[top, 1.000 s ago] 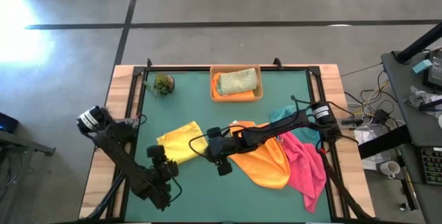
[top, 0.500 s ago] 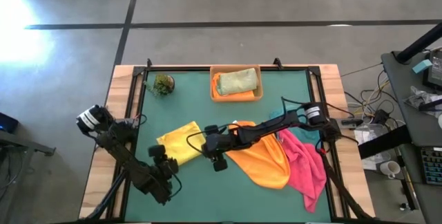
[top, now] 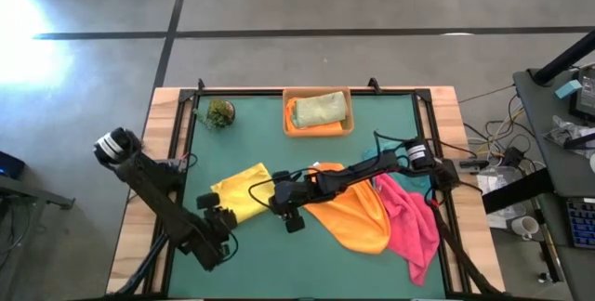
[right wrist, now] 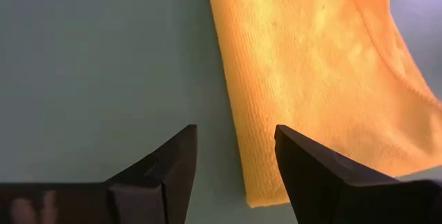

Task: Fold microfiber towels
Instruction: Put the yellow folded towel into the orange bin

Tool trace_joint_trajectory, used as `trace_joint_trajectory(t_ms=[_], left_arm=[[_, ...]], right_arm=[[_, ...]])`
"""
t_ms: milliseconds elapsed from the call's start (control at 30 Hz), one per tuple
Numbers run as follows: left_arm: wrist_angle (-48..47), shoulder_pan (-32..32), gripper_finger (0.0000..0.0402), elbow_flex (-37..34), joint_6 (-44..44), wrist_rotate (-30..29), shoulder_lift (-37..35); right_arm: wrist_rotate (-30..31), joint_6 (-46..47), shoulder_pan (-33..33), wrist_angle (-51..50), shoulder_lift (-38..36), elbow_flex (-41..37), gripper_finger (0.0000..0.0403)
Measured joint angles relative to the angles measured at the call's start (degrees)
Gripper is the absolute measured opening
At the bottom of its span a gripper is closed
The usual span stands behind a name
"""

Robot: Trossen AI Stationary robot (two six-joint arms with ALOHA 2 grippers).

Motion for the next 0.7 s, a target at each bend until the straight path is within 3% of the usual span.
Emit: trace_joint_trajectory(t_ms=[200,700], left_arm=[[3.2,0.1,0.0144,-0.2,1.1,-2.7,-2.7],[5.0,0.9,0.0144,-0.5,0.5,-3.7,9.0]], right_arm=[[0.0,-1.9,-0.5,0.1,0.0,0.3,0.0185],[0.0,-1.6,-1.3,0.1,4.0,1.8,0.0185]])
